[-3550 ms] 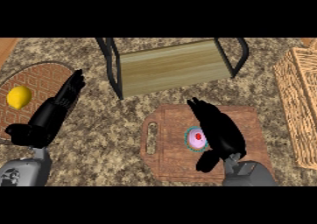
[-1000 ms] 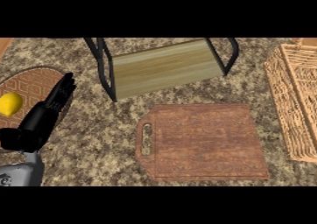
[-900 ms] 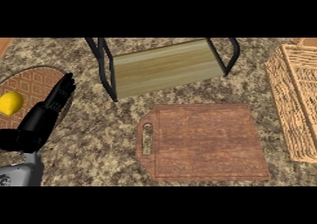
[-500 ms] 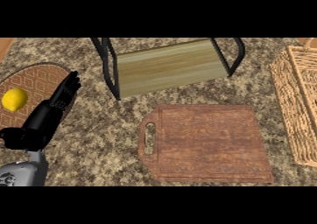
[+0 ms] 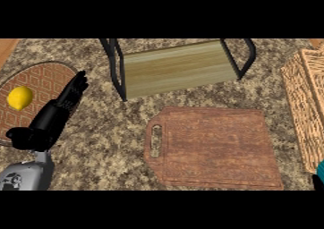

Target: Pick the cupcake from the cutting board and place it in the basket

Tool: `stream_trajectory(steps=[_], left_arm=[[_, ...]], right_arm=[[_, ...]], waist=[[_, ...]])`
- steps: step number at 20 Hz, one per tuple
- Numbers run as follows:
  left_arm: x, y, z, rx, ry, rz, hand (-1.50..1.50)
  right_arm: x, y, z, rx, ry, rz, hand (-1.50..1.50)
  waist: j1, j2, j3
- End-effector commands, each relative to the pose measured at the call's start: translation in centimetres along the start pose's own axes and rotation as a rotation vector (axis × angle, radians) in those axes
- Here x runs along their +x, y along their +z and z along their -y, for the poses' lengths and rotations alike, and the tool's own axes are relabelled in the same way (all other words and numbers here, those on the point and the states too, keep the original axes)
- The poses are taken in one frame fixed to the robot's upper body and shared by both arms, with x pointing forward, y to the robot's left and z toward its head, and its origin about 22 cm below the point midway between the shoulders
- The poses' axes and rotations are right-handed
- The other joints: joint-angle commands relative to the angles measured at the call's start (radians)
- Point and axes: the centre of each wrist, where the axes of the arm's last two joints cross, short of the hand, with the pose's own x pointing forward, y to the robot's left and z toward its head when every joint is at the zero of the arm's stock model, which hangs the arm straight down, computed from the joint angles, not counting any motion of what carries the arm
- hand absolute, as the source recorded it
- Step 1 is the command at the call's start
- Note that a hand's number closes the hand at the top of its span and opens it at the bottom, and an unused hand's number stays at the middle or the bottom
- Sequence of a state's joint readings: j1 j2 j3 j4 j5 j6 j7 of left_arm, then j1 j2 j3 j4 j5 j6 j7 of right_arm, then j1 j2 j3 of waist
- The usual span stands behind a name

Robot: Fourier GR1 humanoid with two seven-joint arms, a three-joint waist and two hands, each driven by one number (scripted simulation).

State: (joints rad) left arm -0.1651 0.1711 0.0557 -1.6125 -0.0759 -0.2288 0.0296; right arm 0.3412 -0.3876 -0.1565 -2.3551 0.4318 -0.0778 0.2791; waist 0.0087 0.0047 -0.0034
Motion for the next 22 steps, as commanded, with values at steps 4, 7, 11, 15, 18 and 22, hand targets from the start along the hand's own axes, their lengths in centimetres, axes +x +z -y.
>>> stream_trajectory(steps=[4,7,11,15,18,22], left_arm=[[-0.9,-0.5,0.3,-0.006,0.020,0.001,0.00],[-0.2,-0.5,-0.7,-0.007,-0.002,0.009,0.00],[-1.1,-0.1,1.3,0.000,0.015,-0.010,0.00],[0.1,-0.6,-0.7,0.003,-0.008,0.008,0.00],[-1.2,-0.9,1.0,0.011,0.006,-0.003,0.00],[-0.6,-0.9,0.8,0.000,0.006,-0.004,0.00]], right_arm=[[2.5,-7.0,6.3,-0.145,-0.153,-0.061,1.50],[1.3,-11.4,9.3,-0.180,-0.168,-0.114,1.50],[-1.7,-14.9,10.9,-0.123,-0.143,-0.135,1.50],[-5.2,-16.2,11.4,-0.083,-0.134,-0.143,1.50],[-7.7,-16.7,9.2,-0.085,-0.134,-0.133,1.50],[-11.4,-14.4,8.3,-0.154,-0.112,-0.086,1.50]], waist=[[0.002,-0.002,0.001],[0.011,-0.001,0.002],[0.003,-0.002,0.003],[-0.002,-0.004,0.004],[-0.004,-0.003,0.004],[-0.010,-0.004,0.004]])
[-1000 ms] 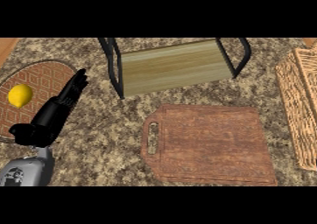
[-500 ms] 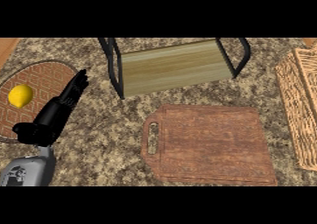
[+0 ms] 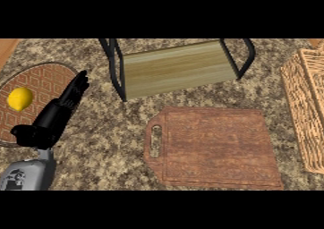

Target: Pick the cupcake from the cutting board and place it in the basket

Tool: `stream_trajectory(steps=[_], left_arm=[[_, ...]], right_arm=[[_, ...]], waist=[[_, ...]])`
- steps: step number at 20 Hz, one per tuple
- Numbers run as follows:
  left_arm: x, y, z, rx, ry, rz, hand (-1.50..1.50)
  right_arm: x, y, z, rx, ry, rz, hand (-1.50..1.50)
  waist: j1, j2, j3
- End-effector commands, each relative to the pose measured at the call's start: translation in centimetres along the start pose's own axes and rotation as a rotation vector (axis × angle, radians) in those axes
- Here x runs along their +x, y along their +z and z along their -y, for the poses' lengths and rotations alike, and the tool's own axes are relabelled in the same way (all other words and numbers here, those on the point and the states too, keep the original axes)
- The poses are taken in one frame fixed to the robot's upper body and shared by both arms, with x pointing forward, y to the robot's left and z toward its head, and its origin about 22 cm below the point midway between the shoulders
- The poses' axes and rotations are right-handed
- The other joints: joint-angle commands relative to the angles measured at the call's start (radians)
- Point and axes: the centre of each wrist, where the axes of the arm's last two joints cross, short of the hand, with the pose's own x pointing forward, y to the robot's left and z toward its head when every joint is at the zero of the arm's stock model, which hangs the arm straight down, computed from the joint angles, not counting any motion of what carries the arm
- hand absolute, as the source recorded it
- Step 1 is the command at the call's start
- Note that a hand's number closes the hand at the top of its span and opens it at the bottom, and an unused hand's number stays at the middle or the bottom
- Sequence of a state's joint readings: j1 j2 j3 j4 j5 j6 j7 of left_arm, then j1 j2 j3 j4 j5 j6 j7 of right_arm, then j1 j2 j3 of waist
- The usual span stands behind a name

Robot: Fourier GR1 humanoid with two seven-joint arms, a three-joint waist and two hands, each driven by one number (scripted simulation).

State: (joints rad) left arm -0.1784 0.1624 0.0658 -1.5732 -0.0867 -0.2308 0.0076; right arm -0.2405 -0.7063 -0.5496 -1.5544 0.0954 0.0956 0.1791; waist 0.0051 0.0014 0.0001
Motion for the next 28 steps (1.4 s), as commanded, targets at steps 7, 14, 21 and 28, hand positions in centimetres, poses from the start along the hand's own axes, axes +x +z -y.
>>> stream_trajectory(steps=[7,14,21,28], left_arm=[[-0.2,1.0,0.8,-0.008,-0.007,-0.002,0.00],[2.3,0.3,-0.8,0.016,0.003,-0.015,0.00],[0.3,0.5,0.9,0.003,-0.005,0.014,0.00],[-0.2,0.7,0.4,0.008,0.004,-0.016,0.00]], right_arm=[[-4.3,-3.2,-2.5,-0.181,-0.043,0.007,1.50],[-5.2,-5.0,-0.4,-0.143,-0.039,0.047,-1.50],[-4.3,-6.4,0.7,-0.138,-0.188,0.104,-1.50],[-6.2,-6.0,5.6,-0.236,-0.385,-0.051,-1.50]], waist=[[0.008,0.001,0.000],[0.003,-0.001,0.000],[0.000,-0.001,0.000],[-0.005,0.000,0.000]])
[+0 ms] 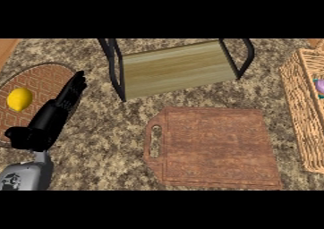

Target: Pick the cupcake from the cutting board and place it in the basket

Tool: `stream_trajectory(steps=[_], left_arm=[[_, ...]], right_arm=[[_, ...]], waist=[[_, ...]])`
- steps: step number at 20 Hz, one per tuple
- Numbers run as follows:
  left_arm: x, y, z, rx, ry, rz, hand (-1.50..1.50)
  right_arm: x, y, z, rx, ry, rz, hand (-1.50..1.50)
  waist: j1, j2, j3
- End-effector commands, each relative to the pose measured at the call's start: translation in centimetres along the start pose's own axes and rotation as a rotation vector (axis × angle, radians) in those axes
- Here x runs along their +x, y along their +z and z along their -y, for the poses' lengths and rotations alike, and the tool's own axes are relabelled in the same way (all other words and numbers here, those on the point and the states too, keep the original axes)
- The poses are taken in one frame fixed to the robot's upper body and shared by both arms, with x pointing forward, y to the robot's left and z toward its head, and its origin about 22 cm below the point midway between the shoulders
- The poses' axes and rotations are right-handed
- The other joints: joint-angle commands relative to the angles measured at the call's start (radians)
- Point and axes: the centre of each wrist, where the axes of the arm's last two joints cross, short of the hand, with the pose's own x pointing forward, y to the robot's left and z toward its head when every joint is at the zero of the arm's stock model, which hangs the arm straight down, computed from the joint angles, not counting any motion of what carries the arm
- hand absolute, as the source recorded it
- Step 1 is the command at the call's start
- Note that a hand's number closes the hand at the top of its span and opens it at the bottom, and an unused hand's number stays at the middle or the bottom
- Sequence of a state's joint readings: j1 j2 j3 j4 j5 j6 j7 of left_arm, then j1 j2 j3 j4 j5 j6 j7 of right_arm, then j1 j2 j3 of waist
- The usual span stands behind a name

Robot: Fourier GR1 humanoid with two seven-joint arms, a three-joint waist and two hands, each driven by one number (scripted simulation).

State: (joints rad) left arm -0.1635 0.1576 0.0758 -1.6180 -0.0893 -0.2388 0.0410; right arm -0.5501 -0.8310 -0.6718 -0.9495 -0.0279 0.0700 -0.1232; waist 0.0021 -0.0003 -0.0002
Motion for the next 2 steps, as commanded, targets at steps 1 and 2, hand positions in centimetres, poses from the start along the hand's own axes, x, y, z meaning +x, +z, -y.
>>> stream_trajectory(steps=[1,2], left_arm=[[-0.6,-0.8,-0.1,0.009,-0.003,0.008,0.00],[-0.2,-0.6,-0.3,0.006,0.007,-0.006,0.00]], right_arm=[[0.4,-0.9,4.3,-0.033,-0.093,-0.083,-1.50],[-0.8,0.0,2.8,0.003,-0.092,-0.135,-1.50]], waist=[[-0.001,0.004,0.001],[-0.003,0.000,0.000]])
